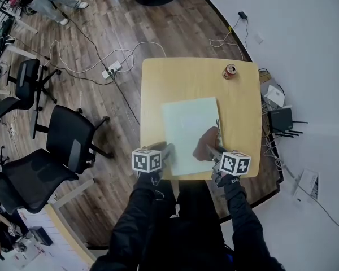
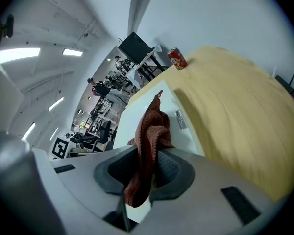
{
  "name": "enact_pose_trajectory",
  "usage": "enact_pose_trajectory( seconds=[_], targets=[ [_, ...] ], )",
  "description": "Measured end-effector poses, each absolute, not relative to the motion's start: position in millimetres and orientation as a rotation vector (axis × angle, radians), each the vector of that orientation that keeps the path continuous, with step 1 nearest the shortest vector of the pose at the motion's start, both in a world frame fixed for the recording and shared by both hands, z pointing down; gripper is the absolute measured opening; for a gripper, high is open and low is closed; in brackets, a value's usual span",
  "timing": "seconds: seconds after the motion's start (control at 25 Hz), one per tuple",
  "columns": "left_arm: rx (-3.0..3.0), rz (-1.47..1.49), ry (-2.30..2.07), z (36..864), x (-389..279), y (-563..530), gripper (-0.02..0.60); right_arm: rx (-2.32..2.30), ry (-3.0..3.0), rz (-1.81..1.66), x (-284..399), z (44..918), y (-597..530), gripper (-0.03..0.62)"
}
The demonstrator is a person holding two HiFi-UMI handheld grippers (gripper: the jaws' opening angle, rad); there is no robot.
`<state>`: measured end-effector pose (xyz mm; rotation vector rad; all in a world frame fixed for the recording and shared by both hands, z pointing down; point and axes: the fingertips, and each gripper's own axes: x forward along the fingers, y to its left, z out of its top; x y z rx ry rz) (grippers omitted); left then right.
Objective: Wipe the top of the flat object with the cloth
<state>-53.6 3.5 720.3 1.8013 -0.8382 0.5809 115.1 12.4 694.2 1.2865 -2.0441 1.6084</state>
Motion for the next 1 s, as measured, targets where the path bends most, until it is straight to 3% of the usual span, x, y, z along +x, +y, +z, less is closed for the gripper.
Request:
enact_pose_trajectory(
  seconds=[0.48,1.0],
  targets=[
    [1.801,0.582,-0.834,721,-54,4,0.132,1.369,-2.079,1.619,152,668,9,0.095],
    [1.796,0.583,-0.827,721,-54,5,0.132,0.985,-2.209,1.814,0,654,58,0.095]
  ],
)
